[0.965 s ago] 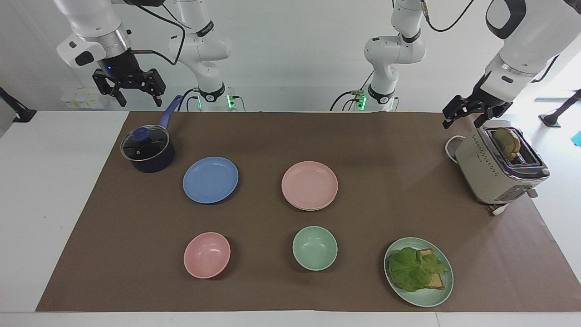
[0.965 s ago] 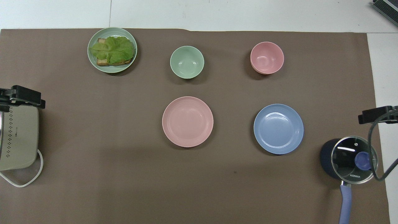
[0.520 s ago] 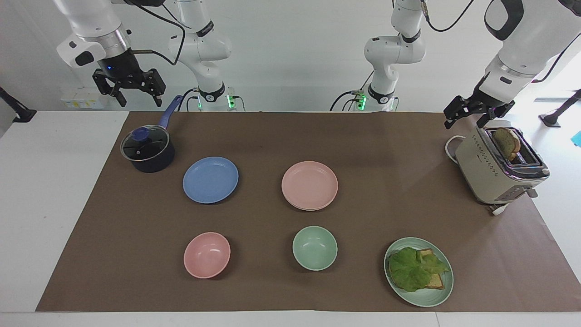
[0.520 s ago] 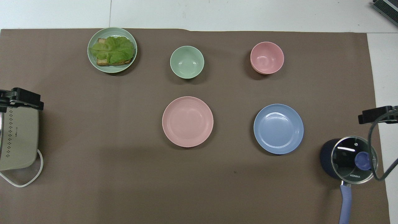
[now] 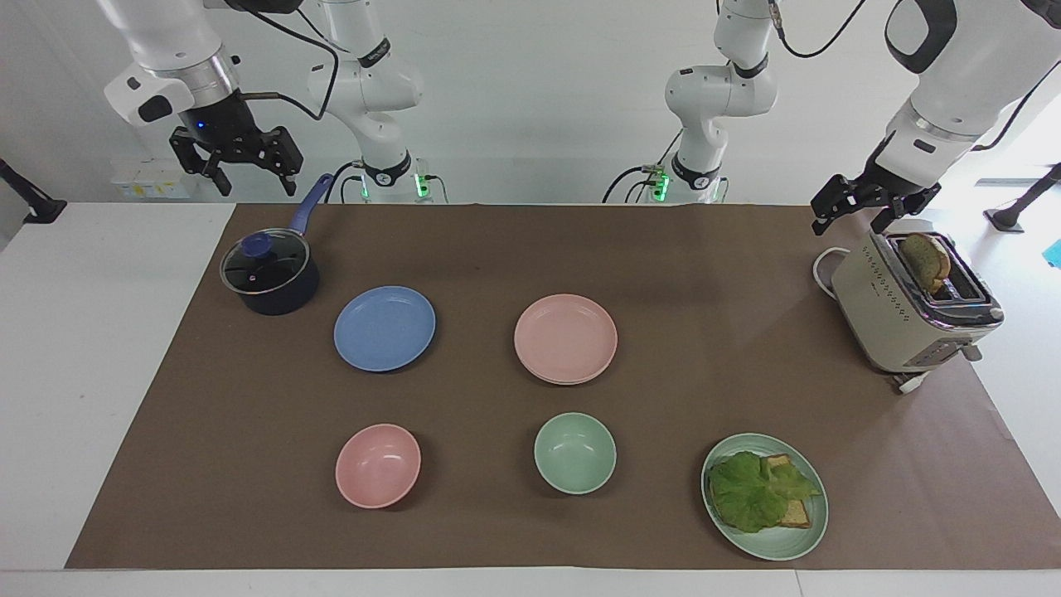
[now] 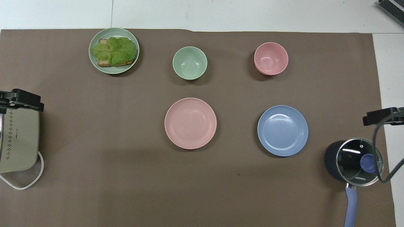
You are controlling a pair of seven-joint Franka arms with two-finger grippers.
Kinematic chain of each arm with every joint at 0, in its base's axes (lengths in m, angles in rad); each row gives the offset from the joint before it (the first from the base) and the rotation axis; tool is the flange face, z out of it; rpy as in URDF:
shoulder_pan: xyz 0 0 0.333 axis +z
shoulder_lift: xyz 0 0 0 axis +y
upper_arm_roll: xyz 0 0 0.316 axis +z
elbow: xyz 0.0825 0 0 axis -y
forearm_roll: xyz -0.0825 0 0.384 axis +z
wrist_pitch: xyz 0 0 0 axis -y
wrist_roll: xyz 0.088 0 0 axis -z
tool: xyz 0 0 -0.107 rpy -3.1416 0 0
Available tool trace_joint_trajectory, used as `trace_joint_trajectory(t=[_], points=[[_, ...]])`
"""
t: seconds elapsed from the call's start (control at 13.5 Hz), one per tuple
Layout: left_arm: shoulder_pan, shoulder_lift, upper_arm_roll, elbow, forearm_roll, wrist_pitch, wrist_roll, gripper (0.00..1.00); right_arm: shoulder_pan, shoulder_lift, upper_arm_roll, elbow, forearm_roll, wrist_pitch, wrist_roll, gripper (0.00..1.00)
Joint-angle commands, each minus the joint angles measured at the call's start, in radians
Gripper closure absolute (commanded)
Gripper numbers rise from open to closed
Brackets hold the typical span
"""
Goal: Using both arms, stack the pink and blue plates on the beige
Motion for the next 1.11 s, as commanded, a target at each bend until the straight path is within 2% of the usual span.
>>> trace_joint_trajectory(t=[0.0,0.22,0.67,0.82,1.04], points=[[0.006,-0.022,-0.006,-0.021,0.015,0.003,0.003,0.0,-0.02,-0.011,-0.002,-0.145,0.003,0.129,0.003,0.0],[0.006,-0.022,-0.004,-0.021,0.015,0.003,0.003,0.0,-0.023,0.005,-0.002,-0.302,0.013,0.293,-0.003,0.0],[0.006,-0.022,-0.004,-0.021,0.015,0.003,0.003,0.0,-0.001,0.148,0.0,-0.535,0.046,0.684,-0.049,0.0],[0.006,-0.022,-0.006,-0.021,0.015,0.003,0.003,0.0,0.006,0.18,0.001,-0.58,0.052,0.756,-0.052,0.0],[0.006,-0.022,-0.004,-0.021,0.015,0.003,0.003,0.0,-0.006,0.217,0.0,-0.603,0.141,0.777,-0.158,0.0]])
